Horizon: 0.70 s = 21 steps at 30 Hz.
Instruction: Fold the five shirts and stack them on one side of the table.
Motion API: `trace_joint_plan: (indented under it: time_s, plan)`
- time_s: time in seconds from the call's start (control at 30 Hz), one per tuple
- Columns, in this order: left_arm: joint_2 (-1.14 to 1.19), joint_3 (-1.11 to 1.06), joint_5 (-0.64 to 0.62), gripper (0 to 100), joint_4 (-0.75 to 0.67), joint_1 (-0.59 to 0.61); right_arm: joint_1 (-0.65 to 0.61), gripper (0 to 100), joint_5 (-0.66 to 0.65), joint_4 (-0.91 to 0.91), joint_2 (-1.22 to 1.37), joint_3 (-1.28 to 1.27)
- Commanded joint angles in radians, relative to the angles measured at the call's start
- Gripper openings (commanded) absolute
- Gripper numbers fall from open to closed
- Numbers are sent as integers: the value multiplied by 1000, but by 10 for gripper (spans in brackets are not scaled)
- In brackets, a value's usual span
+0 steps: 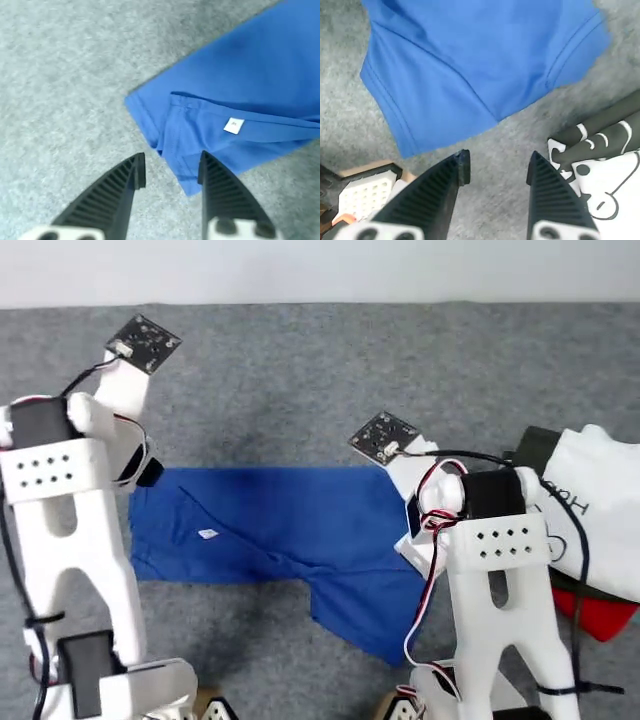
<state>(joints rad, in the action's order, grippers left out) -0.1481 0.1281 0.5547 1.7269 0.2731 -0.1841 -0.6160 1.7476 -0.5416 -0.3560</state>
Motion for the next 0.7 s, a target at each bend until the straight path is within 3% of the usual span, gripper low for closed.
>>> trace_joint_plan:
  time_s: [0.0, 0.2, 0.47, 0.67]
  plan:
    - [-57, 22, -2, 160, 21, 26, -4, 195, 11, -42, -21, 52]
    - [0, -65, -2, 6, -83, 38, -4, 193, 17, -259, 88, 52]
    - [189, -173, -152, 6, -304, 43, -2, 6, 101, -611, 461, 61]
    - [318, -171, -222, 6, -460, 38, -1, 10, 104, -742, 624, 129]
